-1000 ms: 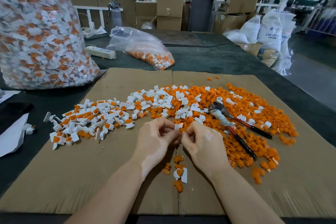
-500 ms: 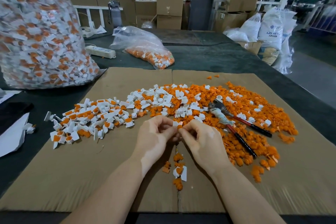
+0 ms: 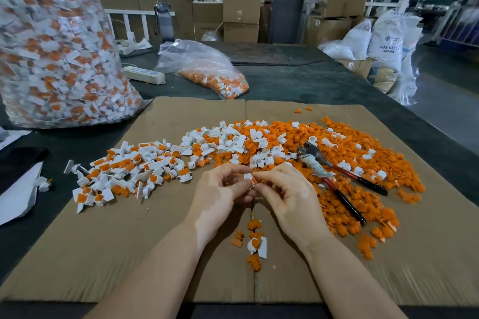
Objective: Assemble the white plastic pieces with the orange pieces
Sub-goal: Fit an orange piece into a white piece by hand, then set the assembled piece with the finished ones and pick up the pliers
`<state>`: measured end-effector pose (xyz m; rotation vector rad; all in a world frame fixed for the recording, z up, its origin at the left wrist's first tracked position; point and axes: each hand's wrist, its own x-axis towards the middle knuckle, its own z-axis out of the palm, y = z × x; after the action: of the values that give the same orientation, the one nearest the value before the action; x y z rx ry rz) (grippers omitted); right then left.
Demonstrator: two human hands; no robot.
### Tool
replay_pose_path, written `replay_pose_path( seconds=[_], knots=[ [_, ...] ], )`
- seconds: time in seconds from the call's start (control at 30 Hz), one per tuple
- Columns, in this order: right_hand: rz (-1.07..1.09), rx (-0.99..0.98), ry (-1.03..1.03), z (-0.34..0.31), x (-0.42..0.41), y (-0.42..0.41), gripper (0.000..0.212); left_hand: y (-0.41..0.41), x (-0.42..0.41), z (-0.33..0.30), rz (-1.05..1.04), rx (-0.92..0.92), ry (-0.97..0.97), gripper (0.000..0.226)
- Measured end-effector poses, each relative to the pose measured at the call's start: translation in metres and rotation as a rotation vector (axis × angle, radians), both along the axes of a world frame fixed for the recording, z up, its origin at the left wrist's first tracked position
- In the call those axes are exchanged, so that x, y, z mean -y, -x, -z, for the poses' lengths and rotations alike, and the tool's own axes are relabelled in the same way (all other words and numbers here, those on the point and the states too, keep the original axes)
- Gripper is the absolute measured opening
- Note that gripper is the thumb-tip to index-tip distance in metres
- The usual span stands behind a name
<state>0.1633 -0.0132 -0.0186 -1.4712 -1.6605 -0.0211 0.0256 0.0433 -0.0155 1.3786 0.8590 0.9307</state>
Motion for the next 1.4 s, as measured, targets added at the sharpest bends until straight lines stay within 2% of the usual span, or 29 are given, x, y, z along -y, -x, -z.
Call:
replay_pose_path(
  seconds=[0.13, 0.33, 0.8, 0.87, 0.93, 1.03, 1.13, 1.2, 1.27, 1.4],
  knots=[
    [-0.017, 0.014, 0.029, 0.000, 0.000, 0.000, 0.029, 0.000, 0.000, 0.000, 0.002, -0.009, -0.006, 0.018],
    [-0.022, 0.003, 0.031, 0.000, -0.001, 0.001, 0.021, 0.000, -0.001, 0.002, 0.006, -0.024, -0.017, 0.018],
    [-0.006, 0.000, 0.033, 0.001, -0.001, -0.001, 0.022, -0.002, -0.002, 0.000, -0.003, -0.055, -0.047, 0.014],
    [0.050, -0.013, 0.033, -0.001, 0.000, -0.005, 0.022, -0.003, -0.002, -0.002, -0.004, -0.023, -0.002, 0.015],
    [0.200, -0.009, 0.064, -0.005, 0.001, -0.014, 0.026, -0.005, -0.003, -0.003, -0.025, 0.024, 0.063, 0.015],
    [0.513, 0.026, 0.221, -0.017, 0.001, -0.037, 0.036, -0.007, -0.004, -0.002, -0.047, 0.012, 0.081, 0.014],
    [0.737, 0.143, 0.611, -0.029, 0.001, -0.062, 0.054, -0.008, -0.004, -0.002, -0.059, -0.006, 0.063, 0.012],
    [0.753, 0.146, 0.847, -0.033, -0.002, -0.075, 0.069, -0.008, -0.004, -0.003, -0.064, 0.005, 0.071, 0.011],
    [0.727, 0.113, 0.967, -0.034, -0.006, -0.081, 0.077, -0.009, -0.005, -0.004, -0.068, 0.007, 0.081, 0.011],
    [0.701, 0.163, 0.994, -0.032, -0.012, -0.084, 0.058, -0.009, -0.005, -0.005, -0.069, -0.003, 0.096, 0.011]
  ],
)
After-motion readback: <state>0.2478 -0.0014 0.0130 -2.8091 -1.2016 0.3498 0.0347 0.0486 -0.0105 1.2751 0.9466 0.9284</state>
